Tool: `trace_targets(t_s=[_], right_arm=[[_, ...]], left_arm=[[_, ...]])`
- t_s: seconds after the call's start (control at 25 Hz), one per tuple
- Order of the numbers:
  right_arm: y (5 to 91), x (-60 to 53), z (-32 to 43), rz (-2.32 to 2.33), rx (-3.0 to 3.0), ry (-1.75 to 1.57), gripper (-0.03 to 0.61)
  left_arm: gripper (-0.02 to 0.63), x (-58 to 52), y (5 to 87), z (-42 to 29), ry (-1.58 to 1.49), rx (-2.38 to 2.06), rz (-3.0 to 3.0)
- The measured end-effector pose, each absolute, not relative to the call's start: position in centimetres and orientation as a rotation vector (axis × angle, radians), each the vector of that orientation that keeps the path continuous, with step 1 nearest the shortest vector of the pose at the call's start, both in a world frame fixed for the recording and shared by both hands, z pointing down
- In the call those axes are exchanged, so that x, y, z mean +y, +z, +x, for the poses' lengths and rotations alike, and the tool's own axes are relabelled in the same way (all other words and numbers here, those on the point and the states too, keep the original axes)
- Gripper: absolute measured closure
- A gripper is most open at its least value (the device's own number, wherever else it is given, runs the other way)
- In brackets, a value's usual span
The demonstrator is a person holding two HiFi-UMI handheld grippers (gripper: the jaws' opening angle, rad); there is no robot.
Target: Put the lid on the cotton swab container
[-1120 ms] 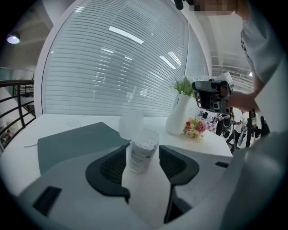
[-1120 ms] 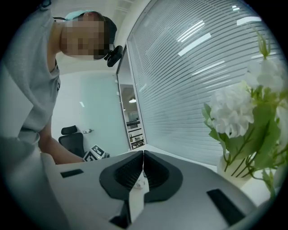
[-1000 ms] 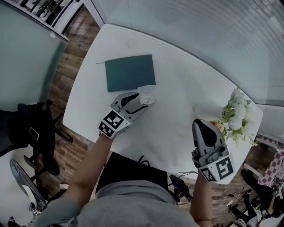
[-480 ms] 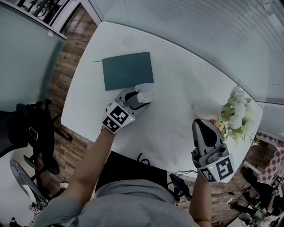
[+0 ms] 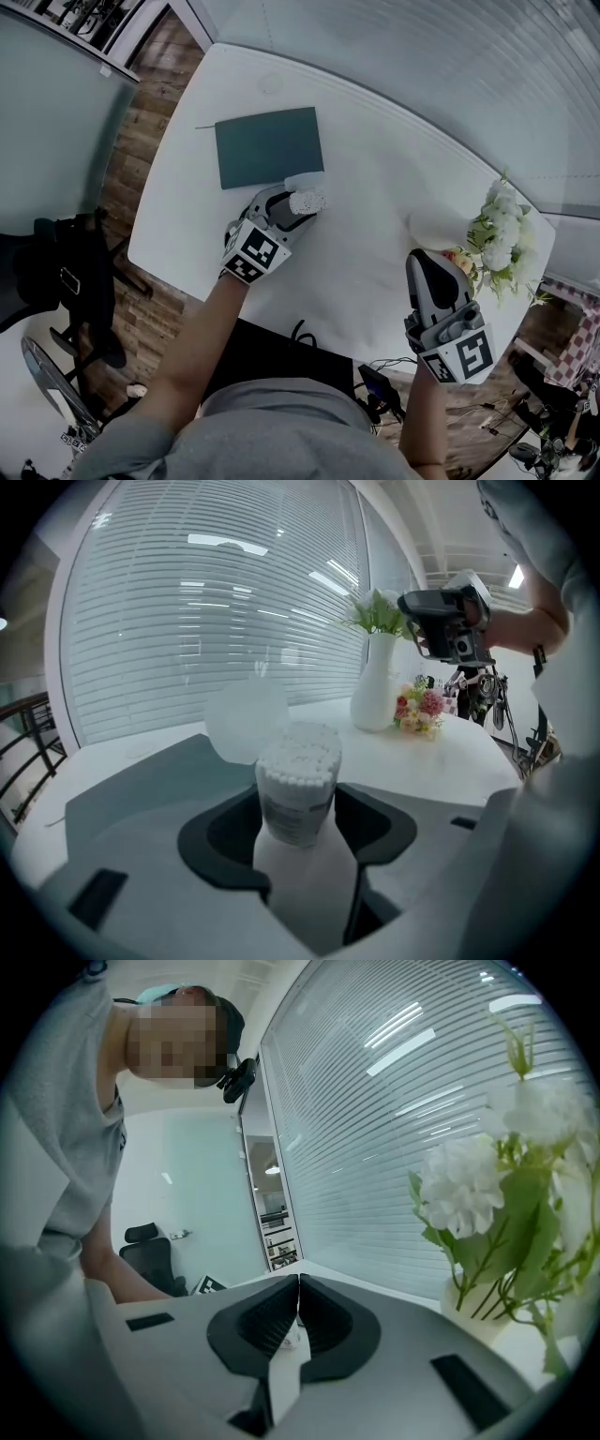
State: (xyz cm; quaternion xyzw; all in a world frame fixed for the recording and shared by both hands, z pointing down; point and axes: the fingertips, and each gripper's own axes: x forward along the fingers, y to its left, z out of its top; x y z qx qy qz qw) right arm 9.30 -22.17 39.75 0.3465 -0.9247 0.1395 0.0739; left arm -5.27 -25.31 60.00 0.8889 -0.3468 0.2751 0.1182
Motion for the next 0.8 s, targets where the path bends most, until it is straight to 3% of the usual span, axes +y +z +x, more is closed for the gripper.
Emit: trace_targets(t_s=[0.8], right_arm=[[38.2, -22.0, 8.7, 1.033, -2.816, 0.37, 0.555]], left_arm=[[0.379, -24.3, 57.4, -5.3, 0.773, -0.937, 2.646]])
